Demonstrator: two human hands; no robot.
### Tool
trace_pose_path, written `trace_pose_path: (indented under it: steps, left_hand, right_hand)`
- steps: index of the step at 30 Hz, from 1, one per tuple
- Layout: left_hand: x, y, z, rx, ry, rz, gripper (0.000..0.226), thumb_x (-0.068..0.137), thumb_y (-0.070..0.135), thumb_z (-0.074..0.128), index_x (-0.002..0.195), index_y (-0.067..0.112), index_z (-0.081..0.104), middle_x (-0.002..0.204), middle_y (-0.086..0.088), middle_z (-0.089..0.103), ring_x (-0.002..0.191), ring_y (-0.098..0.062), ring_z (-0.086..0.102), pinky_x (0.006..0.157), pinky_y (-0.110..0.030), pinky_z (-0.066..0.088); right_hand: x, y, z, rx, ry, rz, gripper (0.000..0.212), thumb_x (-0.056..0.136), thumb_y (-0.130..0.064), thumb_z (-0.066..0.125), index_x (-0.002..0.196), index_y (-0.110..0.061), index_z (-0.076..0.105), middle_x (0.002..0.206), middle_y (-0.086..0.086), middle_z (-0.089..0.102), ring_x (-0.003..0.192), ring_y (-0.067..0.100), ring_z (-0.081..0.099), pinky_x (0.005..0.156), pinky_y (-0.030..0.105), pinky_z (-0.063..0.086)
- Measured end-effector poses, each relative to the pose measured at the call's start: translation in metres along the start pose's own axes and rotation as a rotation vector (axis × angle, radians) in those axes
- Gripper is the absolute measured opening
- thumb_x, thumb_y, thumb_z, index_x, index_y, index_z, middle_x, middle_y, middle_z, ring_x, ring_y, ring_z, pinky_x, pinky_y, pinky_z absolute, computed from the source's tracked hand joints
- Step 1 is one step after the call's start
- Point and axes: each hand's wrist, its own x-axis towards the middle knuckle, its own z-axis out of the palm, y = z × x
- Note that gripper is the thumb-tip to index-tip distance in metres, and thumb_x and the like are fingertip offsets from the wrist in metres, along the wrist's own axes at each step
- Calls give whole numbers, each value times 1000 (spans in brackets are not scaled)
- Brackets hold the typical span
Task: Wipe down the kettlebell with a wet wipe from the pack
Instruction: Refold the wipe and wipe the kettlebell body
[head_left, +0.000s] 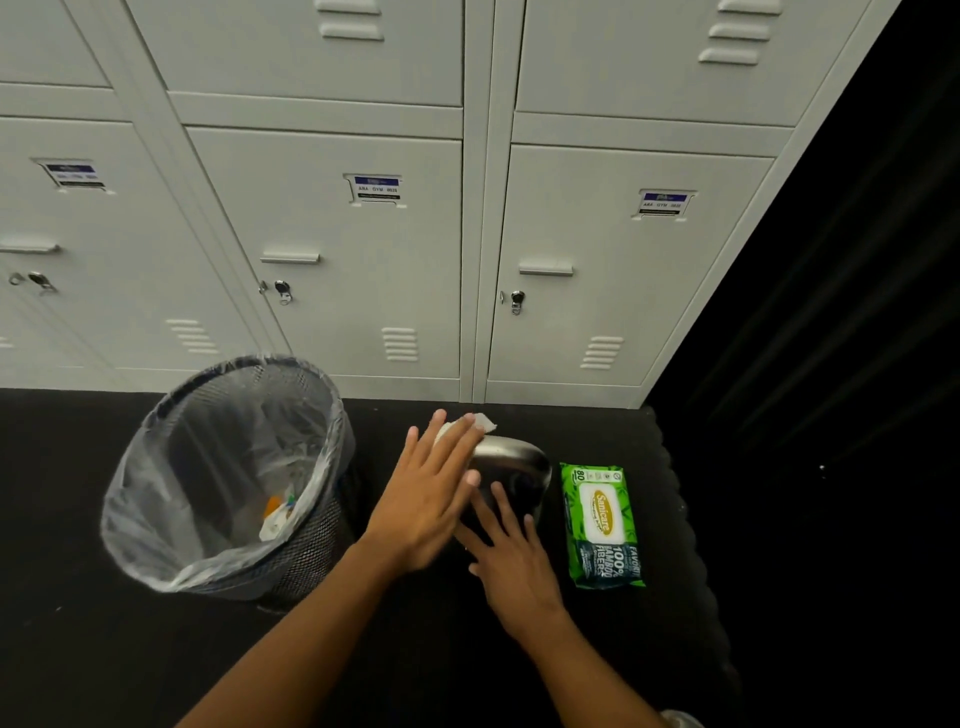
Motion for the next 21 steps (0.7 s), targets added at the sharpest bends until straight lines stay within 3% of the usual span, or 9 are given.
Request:
trace_pose_path:
  steps: [2,5,7,9,12,14,16,18,21]
  left_hand:
    - [6,11,5,121,-11,41,55,107,46,13,159,32,6,167,13,2,153,-8,-13,123,-41,-13]
    - [24,25,8,178,-23,33,56,106,47,10,158,27,18,161,8,30,151,-10,16,123,-44,-11]
    - [36,27,6,137,7,-23,54,106,45,9,147,25,39,142,7,52,138,-9,39,123,-44,-11]
    - [43,21,2,139,15,-74,54,104,45,4,125,28,51,120,8,59,124,-9,50,123,-43,-13]
    - [35,11,-2,91,5,-112,60,101,48,1,132,30,49,140,7,49,142,-10,34,122,-46,-13]
    - [20,8,-3,135,-9,-52,58,104,47,6,154,30,31,163,6,25,153,-9,7,123,-48,-10]
    - [5,6,-2,210,-42,90,57,107,41,14,160,23,9,168,4,2,153,-9,-9,124,-44,-7]
    - [1,6,-3,228,-58,214,59,106,34,25,160,18,10,168,-1,6,155,-15,-1,125,-38,-1]
    - [21,13,-3,328,-40,255,55,102,33,37,152,13,34,154,-11,41,141,-27,38,121,-41,22]
  right_hand:
    - [0,0,1,14,2,6,81,98,-25,56,153,-43,-1,161,-6,-30,145,27,-33,120,60,4]
    - [-1,0,0,33,-14,9,68,98,-26,55,154,-35,17,167,-1,-9,145,24,-28,120,61,12]
    - [0,0,1,34,10,1,70,97,-26,57,154,-39,16,166,-4,-12,147,25,-28,120,61,10]
    - [1,1,3,13,26,-6,79,96,-26,58,153,-44,5,160,-10,-30,147,25,-30,119,58,4]
    - [1,1,7,-22,55,-5,93,95,-26,60,145,-46,-16,151,-13,-46,146,26,-31,115,55,-1]
    - [0,0,9,-12,88,4,93,94,-25,62,148,-47,-9,153,-13,-44,147,28,-29,116,56,1]
    - [0,0,8,22,61,9,85,95,-23,60,152,-46,0,152,-13,-42,146,26,-32,118,57,2]
    - [0,0,5,31,29,11,80,97,-23,57,153,-43,5,154,-10,-38,145,25,-34,121,58,2]
    - [1,0,6,29,23,16,76,95,-22,59,154,-41,13,163,-6,-22,147,25,-30,121,60,6]
